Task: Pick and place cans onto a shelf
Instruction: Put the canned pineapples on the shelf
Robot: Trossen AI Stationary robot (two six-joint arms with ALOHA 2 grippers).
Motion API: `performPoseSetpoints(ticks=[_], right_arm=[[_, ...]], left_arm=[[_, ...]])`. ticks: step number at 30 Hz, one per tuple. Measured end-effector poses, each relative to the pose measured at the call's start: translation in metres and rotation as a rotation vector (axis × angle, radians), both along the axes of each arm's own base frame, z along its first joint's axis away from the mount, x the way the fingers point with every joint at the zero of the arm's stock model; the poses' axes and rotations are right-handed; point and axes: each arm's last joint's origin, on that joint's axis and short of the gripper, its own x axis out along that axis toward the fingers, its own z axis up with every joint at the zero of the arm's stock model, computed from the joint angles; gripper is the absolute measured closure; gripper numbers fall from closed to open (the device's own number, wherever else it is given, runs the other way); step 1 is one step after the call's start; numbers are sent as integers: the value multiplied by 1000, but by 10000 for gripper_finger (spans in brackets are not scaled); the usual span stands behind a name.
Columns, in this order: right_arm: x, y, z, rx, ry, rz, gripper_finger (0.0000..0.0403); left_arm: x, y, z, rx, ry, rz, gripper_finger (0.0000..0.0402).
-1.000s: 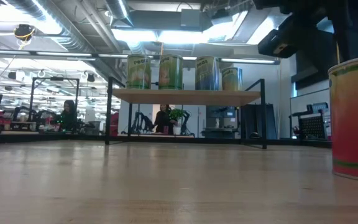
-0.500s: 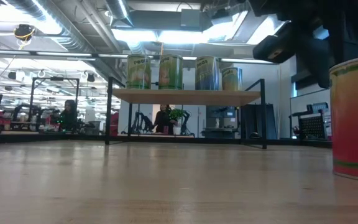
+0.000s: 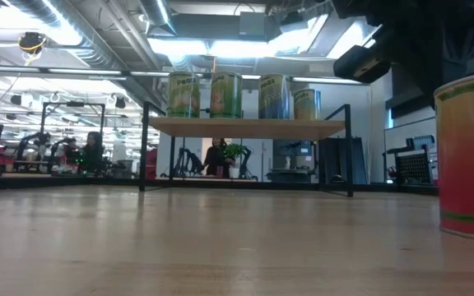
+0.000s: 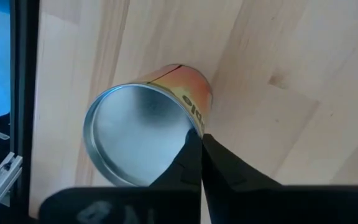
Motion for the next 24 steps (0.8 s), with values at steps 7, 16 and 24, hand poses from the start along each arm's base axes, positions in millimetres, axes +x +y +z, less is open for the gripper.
performPoseSetpoints(ticks=[7,16,24], right_arm=[[7,3,13,14,-32,22,401],[6,0,25,6,-9,38,402],[3,-9,36,-10,43,51,403]], left_arm=[[0,0,0,0,0,0,358],[0,0,0,0,0,0,358],[0,0,0,0,0,0,358]])
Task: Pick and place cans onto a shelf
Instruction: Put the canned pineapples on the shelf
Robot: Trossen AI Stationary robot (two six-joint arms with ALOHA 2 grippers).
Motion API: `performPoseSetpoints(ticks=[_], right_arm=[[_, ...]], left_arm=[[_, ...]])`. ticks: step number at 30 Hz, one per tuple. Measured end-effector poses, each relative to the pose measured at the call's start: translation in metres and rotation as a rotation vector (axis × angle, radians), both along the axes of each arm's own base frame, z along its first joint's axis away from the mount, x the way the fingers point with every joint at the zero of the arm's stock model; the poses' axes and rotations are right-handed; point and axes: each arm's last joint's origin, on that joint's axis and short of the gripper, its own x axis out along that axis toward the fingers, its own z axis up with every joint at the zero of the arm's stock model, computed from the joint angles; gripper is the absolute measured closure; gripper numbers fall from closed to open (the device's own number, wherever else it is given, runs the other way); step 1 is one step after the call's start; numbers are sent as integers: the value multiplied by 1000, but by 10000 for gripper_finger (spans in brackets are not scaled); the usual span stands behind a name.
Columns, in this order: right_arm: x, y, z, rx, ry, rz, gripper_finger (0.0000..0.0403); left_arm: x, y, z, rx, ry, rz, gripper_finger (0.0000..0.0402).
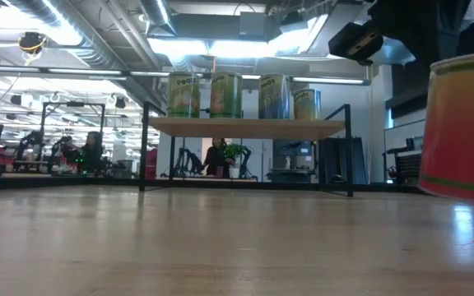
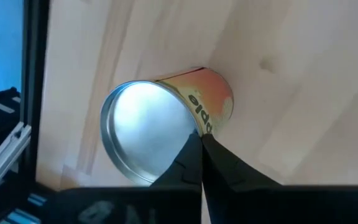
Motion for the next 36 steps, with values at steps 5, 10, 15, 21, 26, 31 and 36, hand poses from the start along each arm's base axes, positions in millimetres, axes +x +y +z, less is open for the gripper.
performPoseSetpoints(ticks=[5,10,15,21,26,31,36], right_arm=[[3,-11,15,-13,-5,-1,403],[8,-20,37,-25,-48,5,403],[9,-32,61,-68,-88,3,403],[8,-52,90,-135,-142,-29,403],[8,-71,112,-173,-237,-101,403],[4,-92,123,-271,-284,-173,403],[-5,-115,134,-303,-313,-243,403]], left_arm=[[0,0,0,0,0,0,358],[0,0,0,0,0,0,358],[-3,1,3,-1,-3,-2,358],[-19,4,17,3,-19,-8,358],[-32,10,24,-4,3,61,358],[-41,17,23,1,52,191,358],[-45,19,24,15,67,218,358]])
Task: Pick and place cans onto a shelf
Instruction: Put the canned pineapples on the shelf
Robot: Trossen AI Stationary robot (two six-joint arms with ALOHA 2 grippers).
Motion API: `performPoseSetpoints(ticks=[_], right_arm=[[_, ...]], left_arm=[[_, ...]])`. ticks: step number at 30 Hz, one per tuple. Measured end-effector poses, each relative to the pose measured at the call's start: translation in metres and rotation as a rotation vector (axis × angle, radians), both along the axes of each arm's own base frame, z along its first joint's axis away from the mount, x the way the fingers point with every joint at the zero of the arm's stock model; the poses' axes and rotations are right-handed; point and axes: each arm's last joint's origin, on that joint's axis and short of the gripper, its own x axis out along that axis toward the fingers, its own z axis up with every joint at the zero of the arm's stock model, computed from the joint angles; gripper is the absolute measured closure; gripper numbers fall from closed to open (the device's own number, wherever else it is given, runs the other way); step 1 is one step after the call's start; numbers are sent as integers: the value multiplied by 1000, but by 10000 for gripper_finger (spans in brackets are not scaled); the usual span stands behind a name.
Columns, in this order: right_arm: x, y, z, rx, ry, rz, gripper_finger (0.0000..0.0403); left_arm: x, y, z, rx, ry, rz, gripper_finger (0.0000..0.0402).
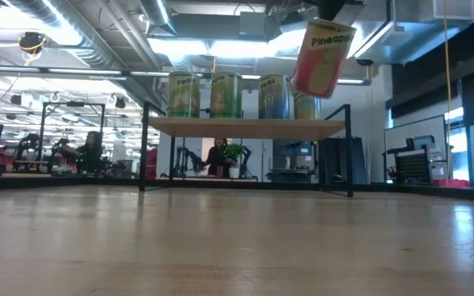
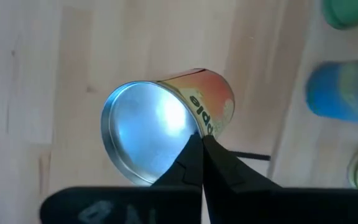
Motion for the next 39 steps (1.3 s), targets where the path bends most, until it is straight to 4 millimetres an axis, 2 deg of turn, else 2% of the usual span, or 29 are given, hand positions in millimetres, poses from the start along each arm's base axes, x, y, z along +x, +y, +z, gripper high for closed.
performPoseSetpoints(ticks=[5,11,24,31,39], right_arm=[[-16,-25,15,-3,-50,-54,403],[-34,-58,28,1,-90,-99,403],[-57,-131,29,97,-136,-240,403],[-66,-157,25,125,-169,-266,403],[-68,-171,0,191,-108,-297,403]], left_arm=[[1,1,-1,2,8,4,358],[4,13,-1,-9,12,55,358],[10,37,-1,-15,13,140,358],[12,48,-2,-14,13,182,358],[13,57,-2,-31,18,177,358]])
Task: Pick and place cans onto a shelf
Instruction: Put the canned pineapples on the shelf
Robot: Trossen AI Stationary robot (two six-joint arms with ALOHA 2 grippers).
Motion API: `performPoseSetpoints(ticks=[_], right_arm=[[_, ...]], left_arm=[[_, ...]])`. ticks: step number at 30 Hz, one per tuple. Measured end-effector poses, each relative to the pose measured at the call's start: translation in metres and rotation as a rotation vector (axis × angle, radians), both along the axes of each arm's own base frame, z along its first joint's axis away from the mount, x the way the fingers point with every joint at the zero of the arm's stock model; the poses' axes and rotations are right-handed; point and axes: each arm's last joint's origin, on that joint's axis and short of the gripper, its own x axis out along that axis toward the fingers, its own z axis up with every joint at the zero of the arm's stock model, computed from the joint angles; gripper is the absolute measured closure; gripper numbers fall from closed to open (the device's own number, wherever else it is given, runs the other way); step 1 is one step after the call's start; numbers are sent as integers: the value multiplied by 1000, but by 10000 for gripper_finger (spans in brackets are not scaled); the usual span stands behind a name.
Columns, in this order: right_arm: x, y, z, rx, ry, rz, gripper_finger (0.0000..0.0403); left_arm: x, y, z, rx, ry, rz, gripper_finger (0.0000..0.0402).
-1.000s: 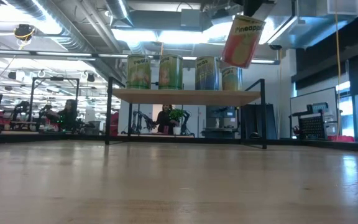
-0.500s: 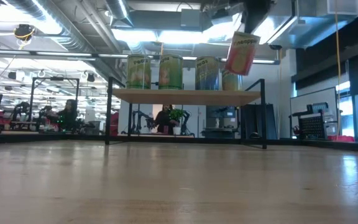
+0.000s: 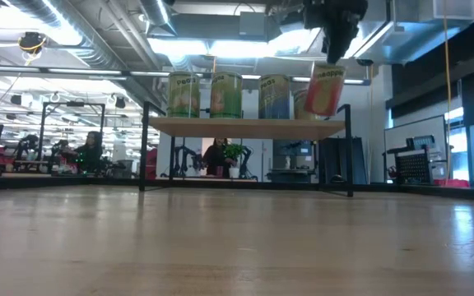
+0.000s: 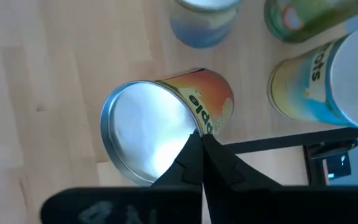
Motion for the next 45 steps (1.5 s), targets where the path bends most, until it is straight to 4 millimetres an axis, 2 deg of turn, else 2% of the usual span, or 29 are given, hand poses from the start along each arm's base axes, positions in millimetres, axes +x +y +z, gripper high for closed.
performPoseSetpoints(ticks=[9,21,29,36,41,45], right_arm=[[6,-6,-15,-30,2,30,403],[7,-10,-14,-116,11,44,402],[9,-12,-13,-159,6,46,377],[12,-14,-12,-181,-21,45,371],[13,-14,0,-258,-36,30,373],[12,1,19,-274,-56,64,396]], left_arm=[[1,7,0,-2,1,16,358],[1,11,0,-3,2,29,358],[2,15,0,-18,4,11,358],[2,15,0,-18,4,9,358],[2,15,0,-18,4,9,358],[2,15,0,-19,4,9,358]])
